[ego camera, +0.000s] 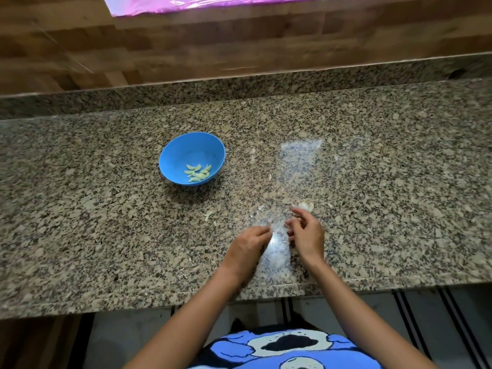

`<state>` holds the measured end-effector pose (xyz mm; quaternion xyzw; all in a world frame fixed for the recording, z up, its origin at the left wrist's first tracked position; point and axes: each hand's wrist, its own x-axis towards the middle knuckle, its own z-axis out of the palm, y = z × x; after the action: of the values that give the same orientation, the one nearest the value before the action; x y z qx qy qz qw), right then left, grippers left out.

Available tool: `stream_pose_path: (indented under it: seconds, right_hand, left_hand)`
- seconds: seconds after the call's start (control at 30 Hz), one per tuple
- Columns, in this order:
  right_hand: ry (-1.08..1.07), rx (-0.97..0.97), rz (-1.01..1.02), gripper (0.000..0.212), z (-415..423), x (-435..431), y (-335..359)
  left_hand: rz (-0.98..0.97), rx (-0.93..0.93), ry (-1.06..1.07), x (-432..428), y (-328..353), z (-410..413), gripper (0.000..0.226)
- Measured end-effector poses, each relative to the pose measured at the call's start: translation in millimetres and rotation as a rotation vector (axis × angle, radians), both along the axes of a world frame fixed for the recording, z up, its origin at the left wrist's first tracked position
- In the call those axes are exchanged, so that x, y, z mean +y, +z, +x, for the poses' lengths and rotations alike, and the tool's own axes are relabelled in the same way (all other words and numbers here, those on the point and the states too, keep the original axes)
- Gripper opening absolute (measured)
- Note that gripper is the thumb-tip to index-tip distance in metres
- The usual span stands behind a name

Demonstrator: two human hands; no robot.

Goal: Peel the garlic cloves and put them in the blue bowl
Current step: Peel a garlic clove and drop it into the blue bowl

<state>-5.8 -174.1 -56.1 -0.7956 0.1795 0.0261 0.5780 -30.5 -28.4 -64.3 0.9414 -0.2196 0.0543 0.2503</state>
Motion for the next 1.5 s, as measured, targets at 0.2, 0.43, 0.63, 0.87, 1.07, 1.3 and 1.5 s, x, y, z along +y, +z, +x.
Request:
stream_pose_path:
  seconds: [0.2,0.43,0.63,0.87,1.07,1.3,1.5]
  right_hand:
    - [0.225,0.046,0.125,0.031,12.3,16.4,9.0]
    - [0.265,0.141,0.381,0.026,31.2,21.3,19.3]
    - [0.268,0.106,0.417,0.018,30.2,19.1,23.5]
    - [0.107,0.166,0.512,0.009,28.9,13.8,24.4]
    - [-0.031,0.376,0.827,0.015,21.7,13.7,31.6]
    - [-0.107,0.475,0.977,0.012,21.2,16.6,36.4]
    - [-0.177,0.45,0.931,0.015,20.3,17.2,34.2]
  left_hand:
    - [-0.694,0.566,0.612,-10.8,28.6,29.6,0.017]
    - [-1.463,1.038,0.717,-6.9,51.5,45.8,0.023]
    - [-1.431,0.971,0.832,-1.0,42.5,45.2,0.012]
    - [-1.65,1.019,0.772,-0.5,40.8,41.4,0.02]
    - [-1.327,0.981,0.727,-3.7,52.5,37.0,0.019]
    - [-1.114,0.903,0.666,-1.3,56.3,39.6,0.026]
    - [-1.157,0.883,0.732,-0.7,55.4,39.6,0.021]
